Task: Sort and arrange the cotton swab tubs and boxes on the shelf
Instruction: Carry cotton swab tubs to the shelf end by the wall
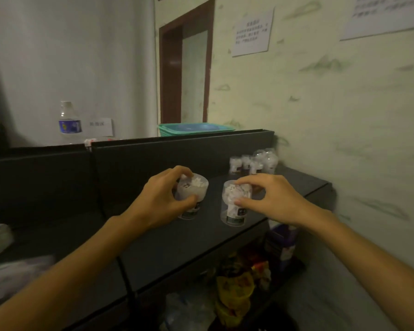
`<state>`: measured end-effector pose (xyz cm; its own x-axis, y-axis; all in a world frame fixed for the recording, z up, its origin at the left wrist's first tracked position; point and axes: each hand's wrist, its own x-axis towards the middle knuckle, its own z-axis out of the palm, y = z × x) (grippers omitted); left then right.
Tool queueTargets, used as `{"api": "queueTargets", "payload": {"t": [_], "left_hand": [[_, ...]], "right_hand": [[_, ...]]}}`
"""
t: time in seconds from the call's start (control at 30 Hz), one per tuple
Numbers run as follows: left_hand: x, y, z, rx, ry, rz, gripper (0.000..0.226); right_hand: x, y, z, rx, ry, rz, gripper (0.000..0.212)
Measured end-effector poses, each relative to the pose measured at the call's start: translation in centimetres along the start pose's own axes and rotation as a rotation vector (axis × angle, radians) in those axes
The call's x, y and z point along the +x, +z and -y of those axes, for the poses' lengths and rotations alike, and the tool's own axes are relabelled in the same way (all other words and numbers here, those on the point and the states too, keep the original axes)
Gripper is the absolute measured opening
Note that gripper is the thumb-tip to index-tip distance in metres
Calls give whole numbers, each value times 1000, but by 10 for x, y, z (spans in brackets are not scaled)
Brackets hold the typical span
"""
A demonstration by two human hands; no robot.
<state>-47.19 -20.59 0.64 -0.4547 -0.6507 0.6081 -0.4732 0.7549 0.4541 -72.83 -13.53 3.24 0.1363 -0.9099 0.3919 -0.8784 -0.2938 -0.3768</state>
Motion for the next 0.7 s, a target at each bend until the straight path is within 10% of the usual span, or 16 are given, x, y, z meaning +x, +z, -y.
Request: {"api": "queueTargets", "payload": {"t": [0.7], "left_hand": [[145, 182, 28, 48, 24, 180, 44]], "right_hand": [[30, -45, -200, -124, 124, 40, 50]]}}
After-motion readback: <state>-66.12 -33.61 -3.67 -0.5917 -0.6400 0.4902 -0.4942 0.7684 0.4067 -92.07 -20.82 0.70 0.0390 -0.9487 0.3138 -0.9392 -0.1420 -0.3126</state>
